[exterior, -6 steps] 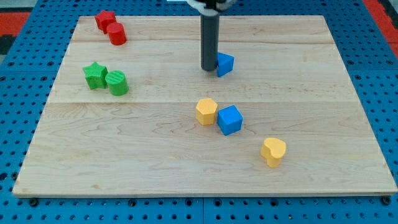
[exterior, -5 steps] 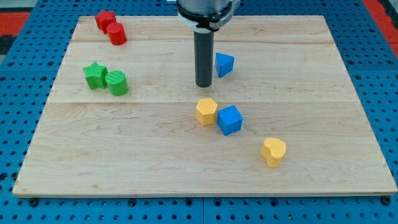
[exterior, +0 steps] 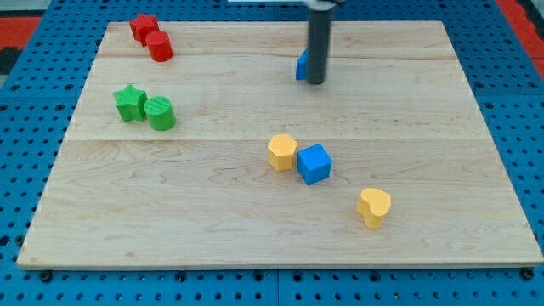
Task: Push the blue triangle towards the red circle
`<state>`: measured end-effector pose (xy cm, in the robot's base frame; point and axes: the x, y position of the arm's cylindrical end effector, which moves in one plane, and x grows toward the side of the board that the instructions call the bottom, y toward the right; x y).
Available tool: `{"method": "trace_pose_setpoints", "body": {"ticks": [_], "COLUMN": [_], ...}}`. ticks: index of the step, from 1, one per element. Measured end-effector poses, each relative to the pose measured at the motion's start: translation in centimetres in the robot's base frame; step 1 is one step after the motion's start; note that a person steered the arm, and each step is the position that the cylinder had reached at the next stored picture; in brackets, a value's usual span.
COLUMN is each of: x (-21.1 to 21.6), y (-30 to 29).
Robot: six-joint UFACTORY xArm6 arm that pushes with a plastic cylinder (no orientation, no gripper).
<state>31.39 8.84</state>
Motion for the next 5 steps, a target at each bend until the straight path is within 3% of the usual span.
{"method": "trace_pose_setpoints", "body": {"ticks": [1, 3, 4, 5], "x": [-1.3, -3.9, -2.1, -3.8], "y": [-1.5, -16.5, -13.7, -11.3]}}
